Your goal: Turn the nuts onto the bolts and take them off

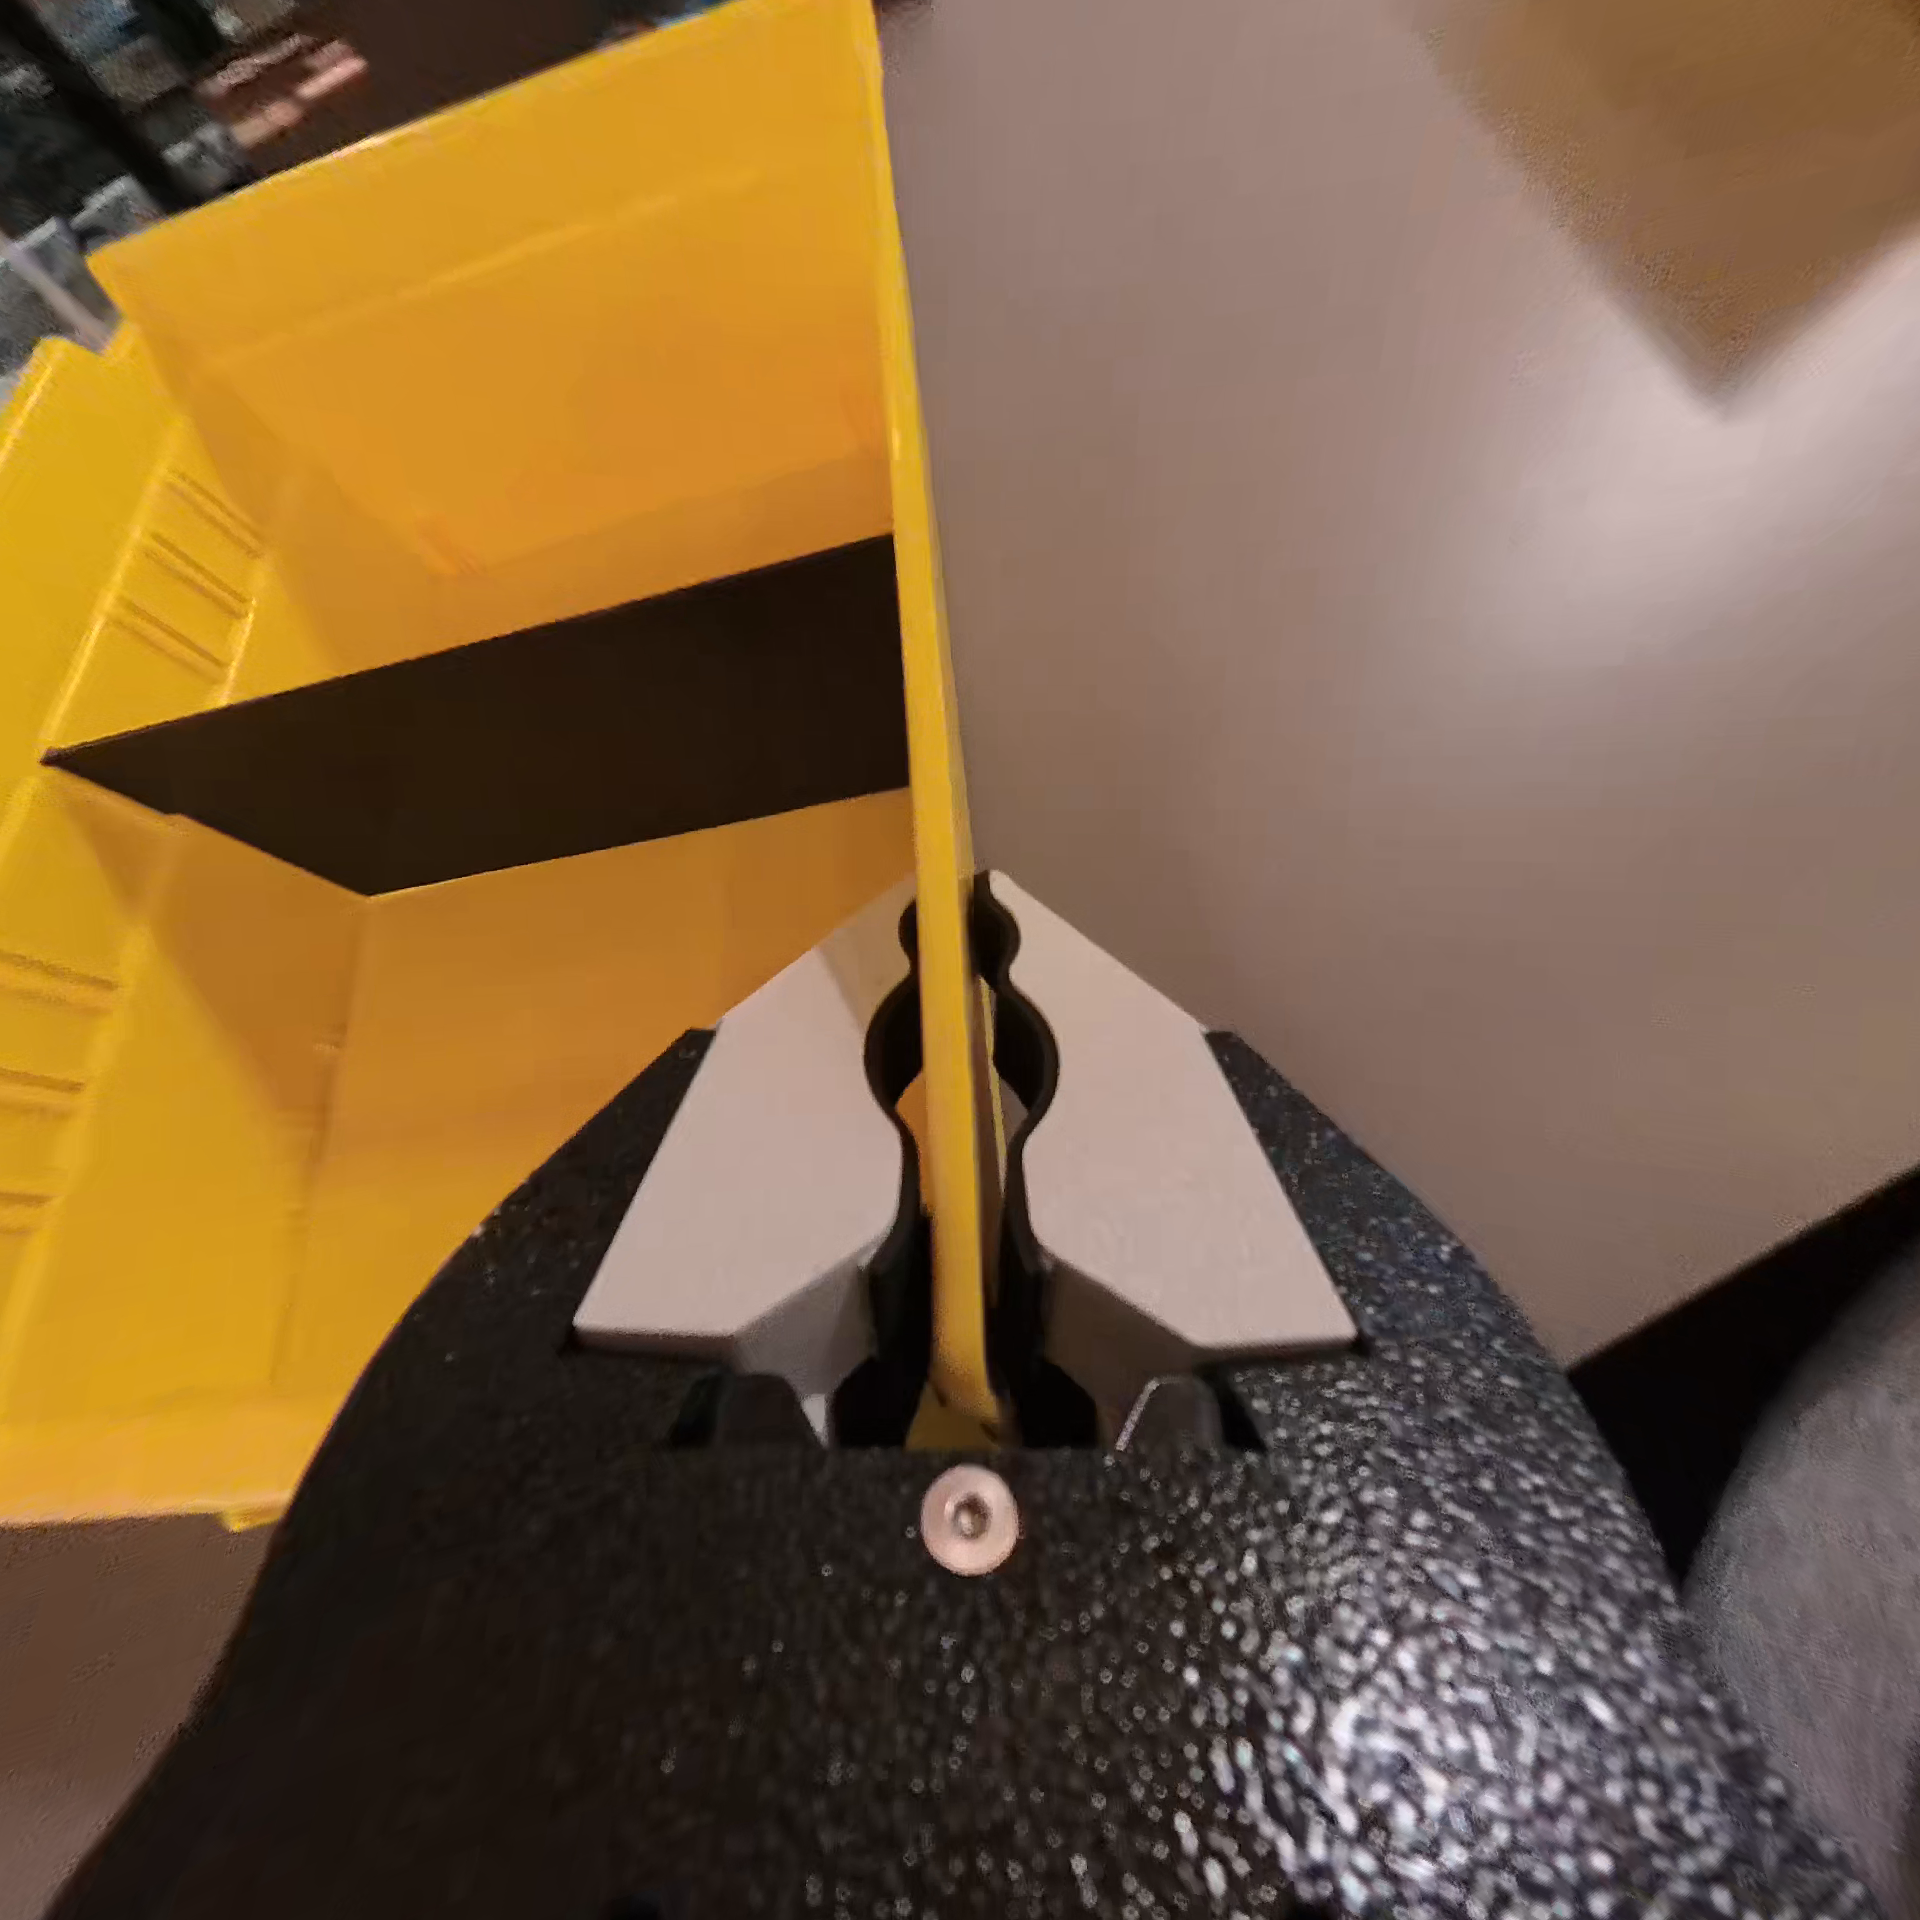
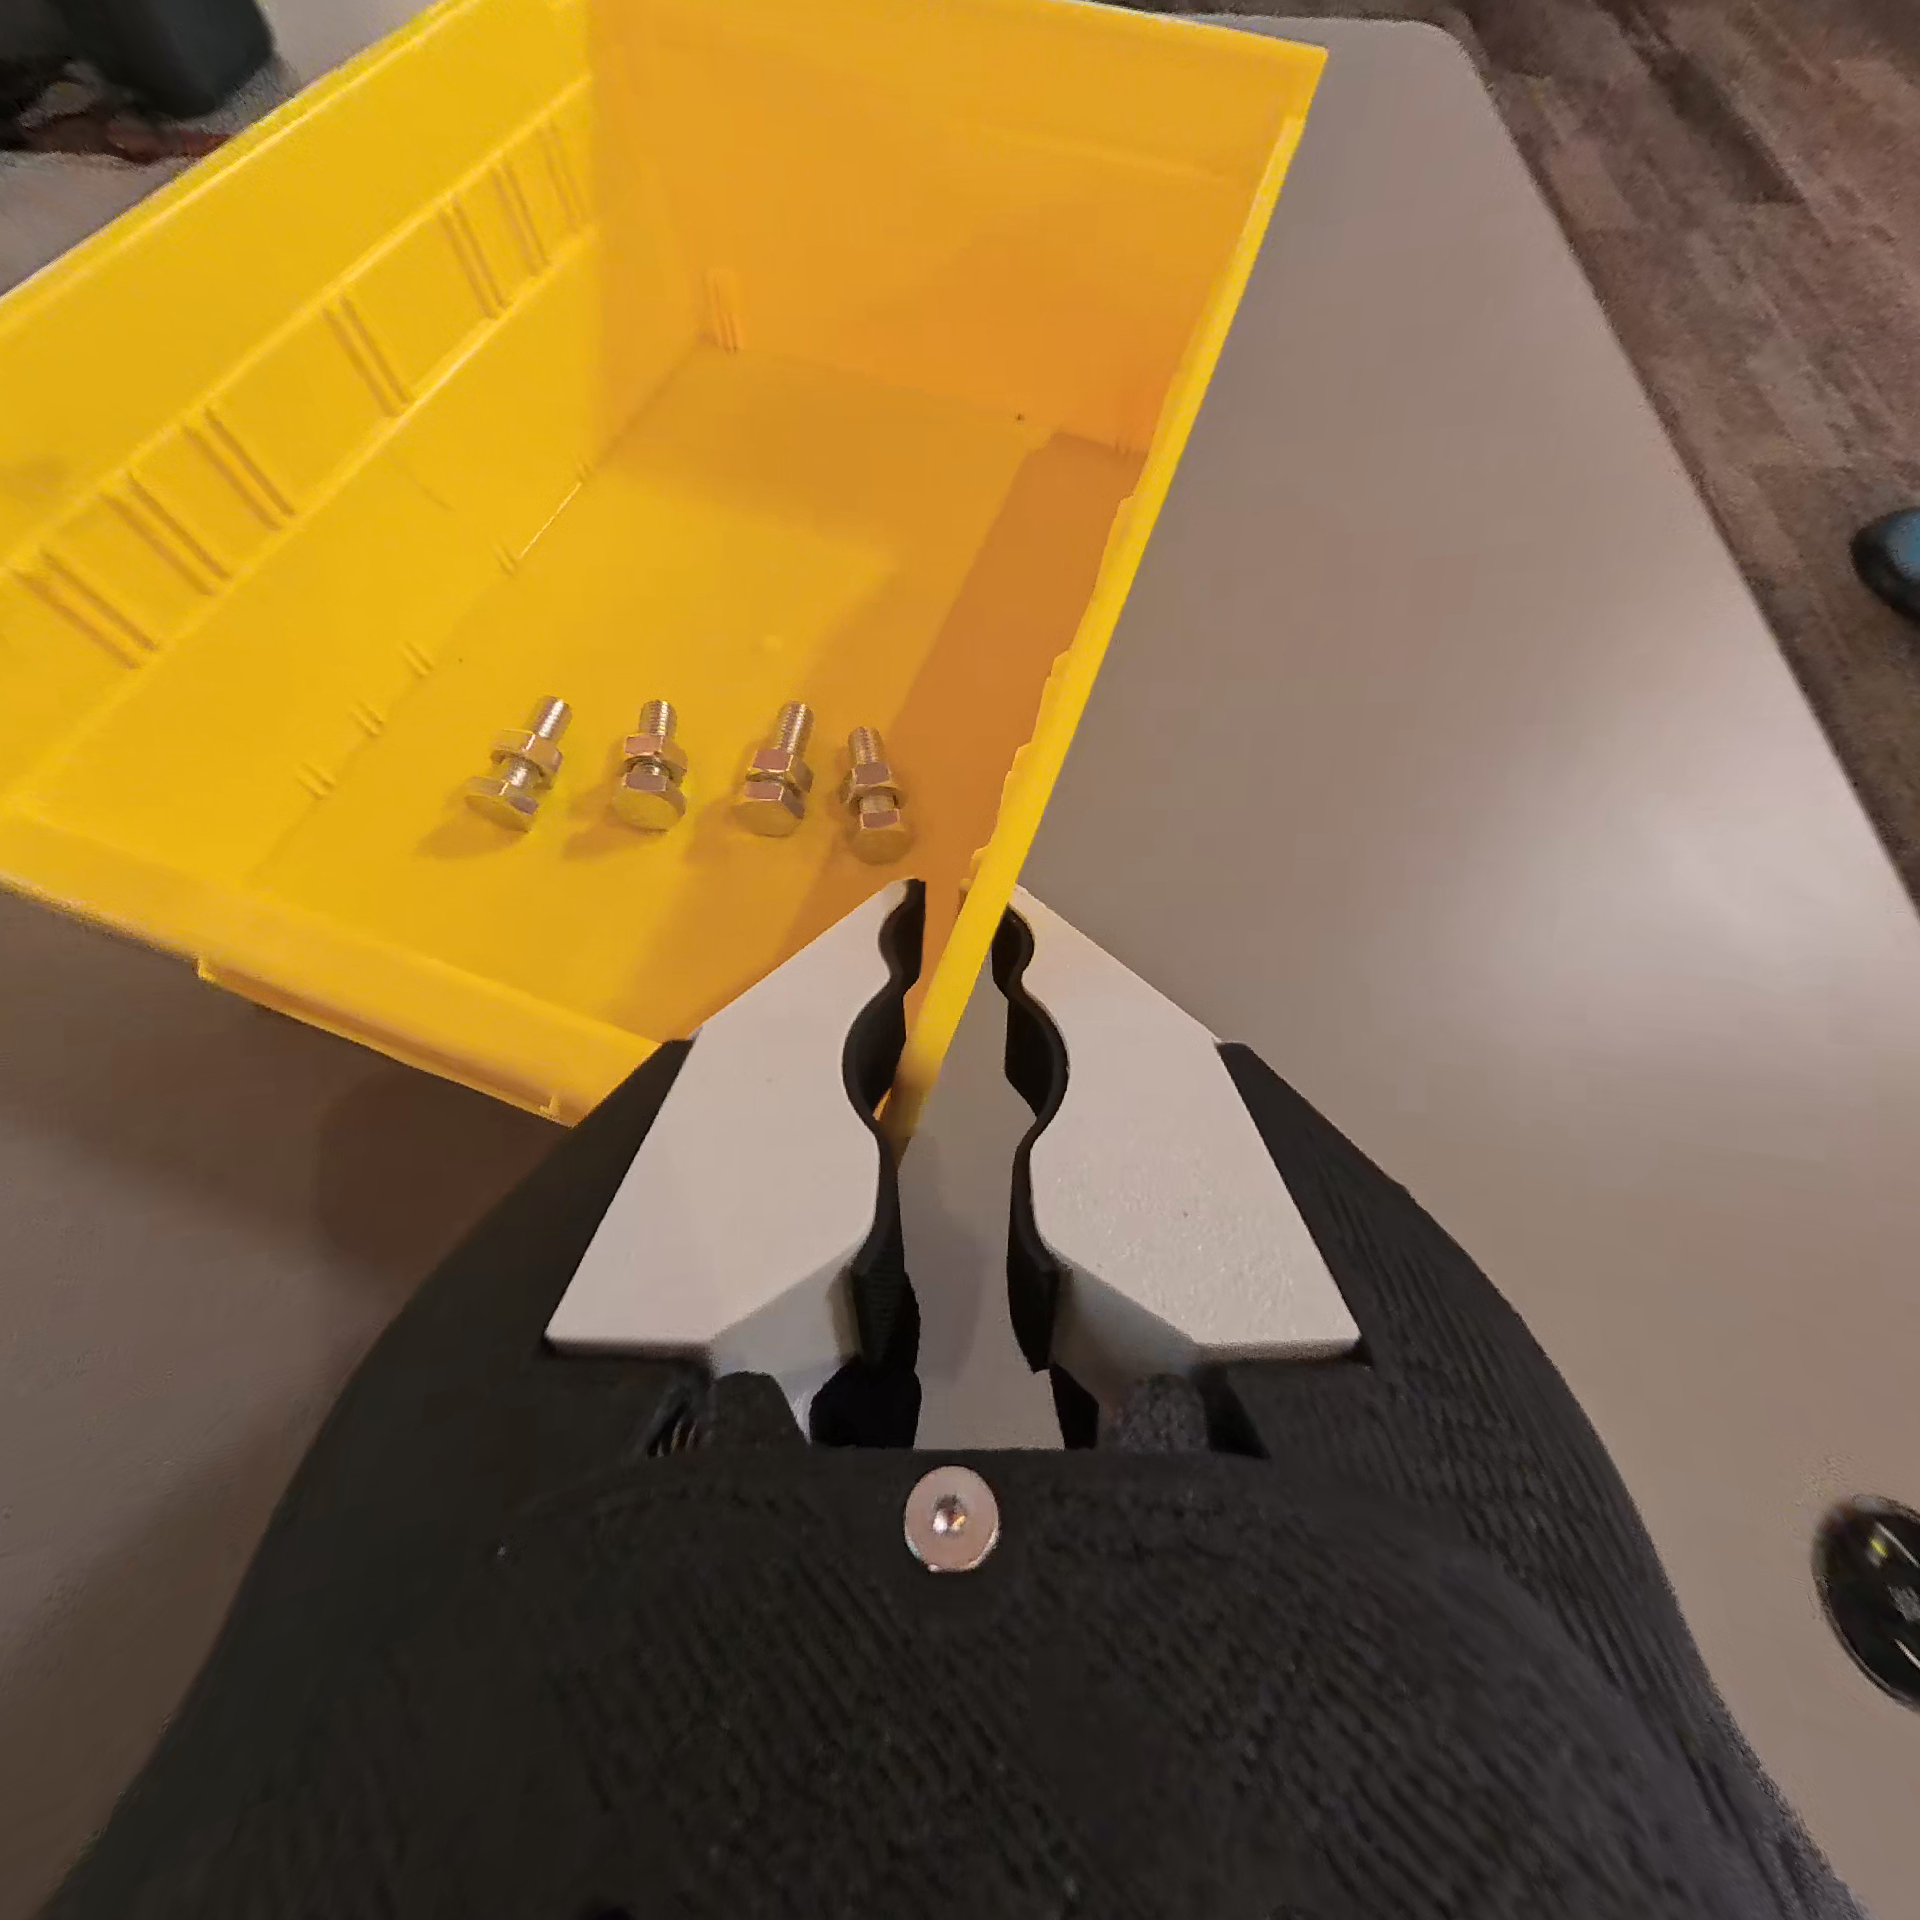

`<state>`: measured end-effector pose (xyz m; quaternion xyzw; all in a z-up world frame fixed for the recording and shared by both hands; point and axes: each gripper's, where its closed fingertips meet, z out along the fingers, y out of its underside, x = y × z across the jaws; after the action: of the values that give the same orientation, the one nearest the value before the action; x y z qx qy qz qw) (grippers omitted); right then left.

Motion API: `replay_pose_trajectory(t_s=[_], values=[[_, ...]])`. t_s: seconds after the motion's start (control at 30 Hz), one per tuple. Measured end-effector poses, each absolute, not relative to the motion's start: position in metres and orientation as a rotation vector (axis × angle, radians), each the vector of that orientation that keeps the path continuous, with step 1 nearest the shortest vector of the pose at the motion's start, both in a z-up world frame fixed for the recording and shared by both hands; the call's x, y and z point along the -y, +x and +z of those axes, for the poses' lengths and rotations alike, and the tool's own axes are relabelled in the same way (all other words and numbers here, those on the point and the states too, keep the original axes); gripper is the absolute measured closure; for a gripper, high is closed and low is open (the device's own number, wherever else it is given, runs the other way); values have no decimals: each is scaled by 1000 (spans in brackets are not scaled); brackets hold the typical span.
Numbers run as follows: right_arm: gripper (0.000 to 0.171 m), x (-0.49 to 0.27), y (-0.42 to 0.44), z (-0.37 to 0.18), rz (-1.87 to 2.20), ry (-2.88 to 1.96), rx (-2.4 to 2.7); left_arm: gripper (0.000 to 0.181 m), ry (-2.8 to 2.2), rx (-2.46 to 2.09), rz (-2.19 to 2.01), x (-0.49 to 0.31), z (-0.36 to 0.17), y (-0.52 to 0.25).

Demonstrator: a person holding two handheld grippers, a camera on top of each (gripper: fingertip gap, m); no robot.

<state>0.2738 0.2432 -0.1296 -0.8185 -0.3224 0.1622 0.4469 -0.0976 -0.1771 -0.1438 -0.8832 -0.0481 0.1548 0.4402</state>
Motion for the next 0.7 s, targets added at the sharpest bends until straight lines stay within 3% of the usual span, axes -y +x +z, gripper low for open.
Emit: replay_pose_trajectory(t_s=[0.03,0.43,0.7], values=[[159,-241,267,-129,420,-2016,825,177,-2227,62,420,175,-145,-92],[151,-219,210,-130,632,-1837,1306,178,-2221,-502,58,173,-146,-15],[165,-272,212,-134,450,-1943,1392,179,-2148,-704,-162,193,-140,21]])
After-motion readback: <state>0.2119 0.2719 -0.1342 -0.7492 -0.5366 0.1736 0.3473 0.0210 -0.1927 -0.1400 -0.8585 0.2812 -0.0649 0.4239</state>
